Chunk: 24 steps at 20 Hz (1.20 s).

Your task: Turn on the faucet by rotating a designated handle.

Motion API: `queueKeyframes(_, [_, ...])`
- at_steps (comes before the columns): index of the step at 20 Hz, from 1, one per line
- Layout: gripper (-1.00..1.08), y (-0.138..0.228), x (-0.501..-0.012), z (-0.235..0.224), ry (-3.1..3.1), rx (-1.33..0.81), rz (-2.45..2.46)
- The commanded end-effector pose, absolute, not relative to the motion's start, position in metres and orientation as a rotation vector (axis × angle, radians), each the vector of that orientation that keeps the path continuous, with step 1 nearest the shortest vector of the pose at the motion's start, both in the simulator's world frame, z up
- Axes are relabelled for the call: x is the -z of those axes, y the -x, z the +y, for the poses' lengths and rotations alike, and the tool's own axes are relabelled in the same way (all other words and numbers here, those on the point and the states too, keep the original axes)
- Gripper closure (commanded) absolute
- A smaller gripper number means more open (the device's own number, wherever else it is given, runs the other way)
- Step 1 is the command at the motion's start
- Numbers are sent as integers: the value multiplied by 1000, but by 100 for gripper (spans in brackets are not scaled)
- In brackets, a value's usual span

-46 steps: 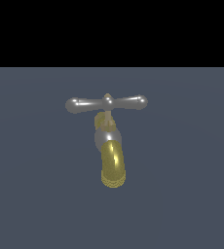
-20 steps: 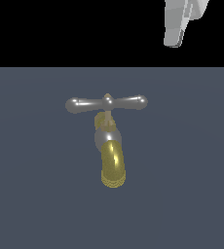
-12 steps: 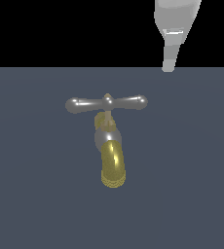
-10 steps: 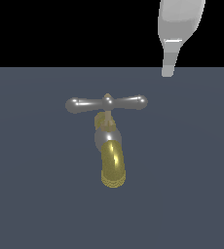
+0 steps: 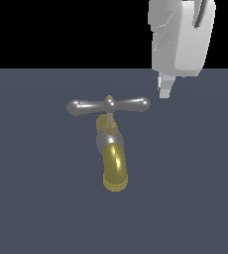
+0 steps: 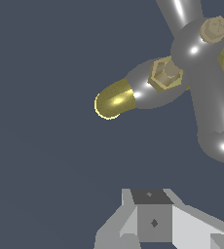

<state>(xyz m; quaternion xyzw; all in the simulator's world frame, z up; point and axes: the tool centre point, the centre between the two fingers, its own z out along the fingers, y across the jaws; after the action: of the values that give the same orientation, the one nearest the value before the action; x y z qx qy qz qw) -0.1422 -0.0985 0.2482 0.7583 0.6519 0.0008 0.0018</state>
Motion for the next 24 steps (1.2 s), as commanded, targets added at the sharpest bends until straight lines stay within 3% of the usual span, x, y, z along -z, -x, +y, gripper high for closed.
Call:
queueKeyframes(1, [108, 136, -239, -99, -2321, -1, 2110])
queueKeyframes(24, [108, 107, -197, -91, -2045, 0, 2383])
